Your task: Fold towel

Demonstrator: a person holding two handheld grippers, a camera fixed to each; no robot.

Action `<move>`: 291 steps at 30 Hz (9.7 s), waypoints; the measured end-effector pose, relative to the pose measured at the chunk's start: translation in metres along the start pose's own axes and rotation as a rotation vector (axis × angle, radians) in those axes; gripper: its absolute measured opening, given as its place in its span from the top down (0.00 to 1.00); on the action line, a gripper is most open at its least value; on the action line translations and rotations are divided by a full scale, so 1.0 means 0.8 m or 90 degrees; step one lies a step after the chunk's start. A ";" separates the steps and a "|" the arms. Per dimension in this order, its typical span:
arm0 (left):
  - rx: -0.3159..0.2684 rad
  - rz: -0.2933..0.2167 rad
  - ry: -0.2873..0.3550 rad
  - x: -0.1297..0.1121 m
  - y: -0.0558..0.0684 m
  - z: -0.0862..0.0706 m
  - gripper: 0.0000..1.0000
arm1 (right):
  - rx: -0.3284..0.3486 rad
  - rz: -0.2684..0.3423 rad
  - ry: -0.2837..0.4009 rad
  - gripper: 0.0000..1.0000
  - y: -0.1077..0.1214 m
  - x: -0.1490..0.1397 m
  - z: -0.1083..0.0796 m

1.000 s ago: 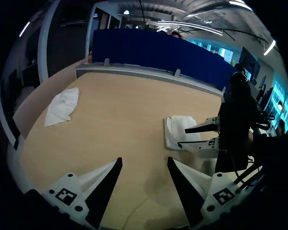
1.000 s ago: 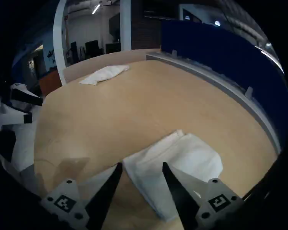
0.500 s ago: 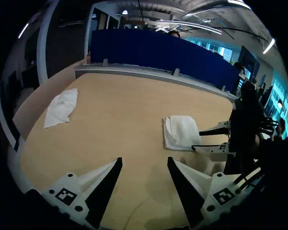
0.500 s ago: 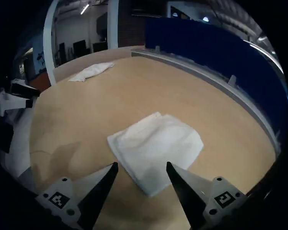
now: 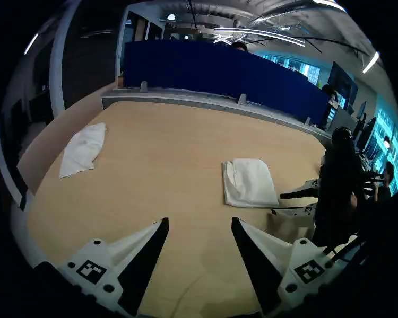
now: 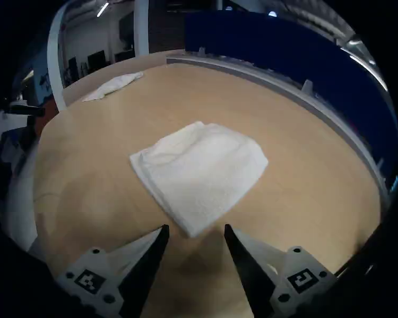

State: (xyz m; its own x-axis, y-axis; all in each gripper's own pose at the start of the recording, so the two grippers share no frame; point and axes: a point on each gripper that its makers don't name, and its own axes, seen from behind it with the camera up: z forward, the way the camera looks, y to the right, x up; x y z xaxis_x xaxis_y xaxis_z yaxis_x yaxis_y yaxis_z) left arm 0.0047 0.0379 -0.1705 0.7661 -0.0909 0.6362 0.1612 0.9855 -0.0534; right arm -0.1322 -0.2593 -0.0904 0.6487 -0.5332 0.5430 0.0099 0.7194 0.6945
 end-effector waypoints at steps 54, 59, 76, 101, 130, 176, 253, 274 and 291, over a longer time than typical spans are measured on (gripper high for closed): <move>-0.031 0.000 0.061 0.050 0.033 -0.005 0.13 | -0.062 -0.014 0.197 0.94 0.079 0.207 -0.158; -0.040 0.005 0.063 0.052 0.043 -0.004 0.13 | -0.074 -0.006 0.197 0.94 0.092 0.199 -0.172; -0.073 0.022 0.058 0.059 0.084 0.014 0.13 | -0.142 0.043 0.200 0.94 0.200 0.165 -0.263; -0.074 0.034 0.037 0.059 0.123 0.034 0.13 | -0.266 0.074 0.184 0.94 0.444 0.132 -0.369; -0.062 0.040 0.029 0.064 0.143 0.041 0.13 | -0.297 0.102 0.176 0.94 0.550 0.128 -0.393; -0.073 0.060 0.022 0.056 0.162 0.038 0.13 | -0.314 0.230 0.056 0.94 0.521 -0.113 -0.408; -0.060 0.073 0.022 0.055 0.154 0.031 0.13 | -0.290 0.289 0.002 0.00 0.479 -0.195 -0.302; -0.038 0.065 0.024 0.058 0.144 0.027 0.13 | -0.292 0.311 0.044 0.00 0.567 -0.112 -0.266; -0.035 0.066 0.033 0.066 0.135 0.025 0.13 | -0.302 0.287 0.059 0.00 0.553 -0.097 -0.282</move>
State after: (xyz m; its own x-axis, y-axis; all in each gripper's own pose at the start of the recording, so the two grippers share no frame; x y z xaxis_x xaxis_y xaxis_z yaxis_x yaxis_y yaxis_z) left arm 0.0502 0.1425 -0.1271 0.8111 0.0022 0.5849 0.1126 0.9807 -0.1599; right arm -0.0064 0.2004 0.0685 0.7303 -0.1082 0.6744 0.0428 0.9927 0.1130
